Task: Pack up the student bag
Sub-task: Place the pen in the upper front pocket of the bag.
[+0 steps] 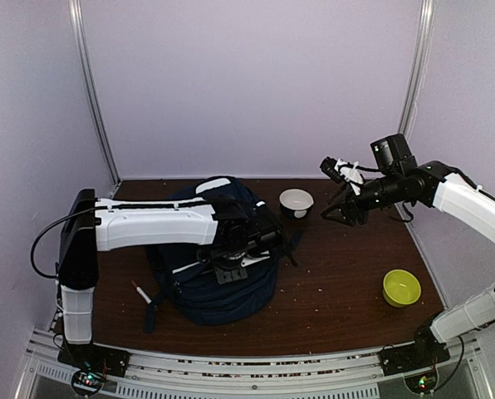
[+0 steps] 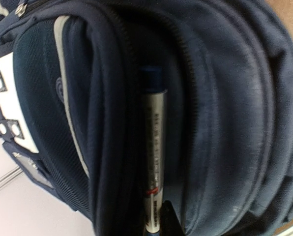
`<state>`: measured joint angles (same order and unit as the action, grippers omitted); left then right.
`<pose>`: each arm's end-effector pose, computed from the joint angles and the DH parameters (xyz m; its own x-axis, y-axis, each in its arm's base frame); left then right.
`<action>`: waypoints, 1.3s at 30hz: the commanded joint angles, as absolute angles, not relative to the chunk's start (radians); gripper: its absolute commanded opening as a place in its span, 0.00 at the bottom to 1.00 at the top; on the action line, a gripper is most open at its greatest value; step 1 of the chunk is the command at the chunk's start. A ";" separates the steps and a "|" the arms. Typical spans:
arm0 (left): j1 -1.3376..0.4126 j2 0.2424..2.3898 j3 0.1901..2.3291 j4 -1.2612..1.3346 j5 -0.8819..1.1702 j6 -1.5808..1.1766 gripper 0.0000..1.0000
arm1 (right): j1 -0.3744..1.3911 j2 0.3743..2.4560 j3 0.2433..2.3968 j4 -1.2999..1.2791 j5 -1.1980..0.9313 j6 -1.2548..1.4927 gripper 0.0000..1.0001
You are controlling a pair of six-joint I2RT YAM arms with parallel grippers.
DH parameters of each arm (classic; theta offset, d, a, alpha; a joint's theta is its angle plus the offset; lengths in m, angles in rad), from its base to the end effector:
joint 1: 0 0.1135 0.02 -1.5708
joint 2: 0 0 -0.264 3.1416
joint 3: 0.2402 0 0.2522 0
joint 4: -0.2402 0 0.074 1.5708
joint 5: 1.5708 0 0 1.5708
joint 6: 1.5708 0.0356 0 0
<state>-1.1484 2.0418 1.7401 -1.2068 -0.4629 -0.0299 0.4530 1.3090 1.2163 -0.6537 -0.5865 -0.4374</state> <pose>0.1777 -0.3566 0.2276 -0.4330 0.8982 -0.0756 0.7921 0.4192 0.4436 0.2406 0.1390 0.3352 -0.2439 -0.5111 -0.8242 -0.9197 0.3914 0.0294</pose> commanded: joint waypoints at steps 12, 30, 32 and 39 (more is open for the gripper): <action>-1.029 2.069 1.805 -1.298 -0.729 -0.221 0.00 | 0.453 1.316 1.200 -0.634 -0.586 -0.427 0.49; -1.015 2.016 1.805 -1.284 -0.608 -0.225 0.31 | 0.453 1.319 1.197 -0.634 -0.589 -0.426 0.49; -1.032 1.981 1.793 -1.264 -0.520 -0.198 0.29 | 0.453 1.319 1.197 -0.634 -0.589 -0.427 0.49; -1.074 1.838 1.738 -1.219 -0.191 -0.227 0.25 | 0.453 1.328 1.196 -0.635 -0.595 -0.431 0.49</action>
